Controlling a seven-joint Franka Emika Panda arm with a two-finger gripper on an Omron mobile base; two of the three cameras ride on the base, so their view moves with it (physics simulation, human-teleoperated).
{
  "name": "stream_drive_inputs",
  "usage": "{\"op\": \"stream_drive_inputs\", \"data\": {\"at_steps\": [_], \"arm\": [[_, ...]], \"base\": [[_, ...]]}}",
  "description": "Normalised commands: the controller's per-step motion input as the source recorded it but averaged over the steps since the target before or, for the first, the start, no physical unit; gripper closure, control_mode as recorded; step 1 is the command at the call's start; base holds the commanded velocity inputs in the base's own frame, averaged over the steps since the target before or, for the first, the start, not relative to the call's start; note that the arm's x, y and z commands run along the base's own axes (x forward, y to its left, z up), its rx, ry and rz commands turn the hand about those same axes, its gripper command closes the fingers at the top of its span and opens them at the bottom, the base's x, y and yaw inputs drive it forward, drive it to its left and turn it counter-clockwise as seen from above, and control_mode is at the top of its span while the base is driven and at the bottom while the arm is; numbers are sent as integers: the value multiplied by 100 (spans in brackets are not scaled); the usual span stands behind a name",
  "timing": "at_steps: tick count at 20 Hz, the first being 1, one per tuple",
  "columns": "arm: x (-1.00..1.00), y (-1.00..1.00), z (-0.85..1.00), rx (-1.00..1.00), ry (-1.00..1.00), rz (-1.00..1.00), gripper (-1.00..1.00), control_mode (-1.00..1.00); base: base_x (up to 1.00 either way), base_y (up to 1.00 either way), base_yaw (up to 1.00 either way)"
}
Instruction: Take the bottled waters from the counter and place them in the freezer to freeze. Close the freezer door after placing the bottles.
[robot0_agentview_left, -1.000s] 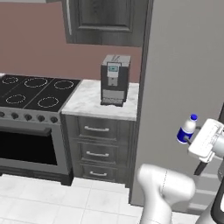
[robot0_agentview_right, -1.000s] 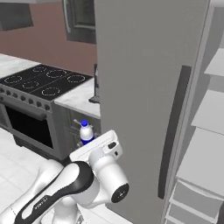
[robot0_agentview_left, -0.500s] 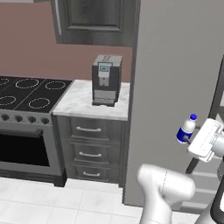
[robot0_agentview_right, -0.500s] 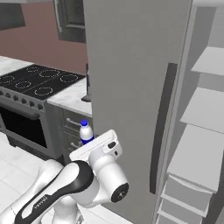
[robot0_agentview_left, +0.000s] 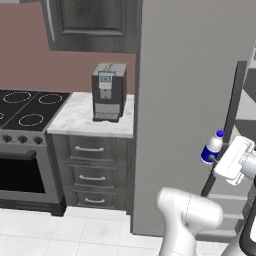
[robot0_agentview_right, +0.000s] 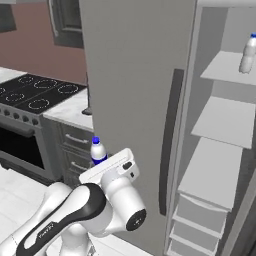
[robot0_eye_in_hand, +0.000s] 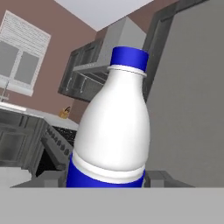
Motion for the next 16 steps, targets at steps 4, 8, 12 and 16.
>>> {"op": "stream_drive_inputs", "data": {"at_steps": [4, 8, 12, 16], "arm": [[0, 0, 0, 0, 0, 0, 100, 100], [0, 0, 0, 0, 0, 0, 100, 100], [0, 0, 0, 0, 0, 0, 100, 100], [0, 0, 0, 0, 0, 0, 100, 100]], "base": [[18, -53, -15], [28, -42, -20], [39, -37, -24], [44, -39, -28]]}}
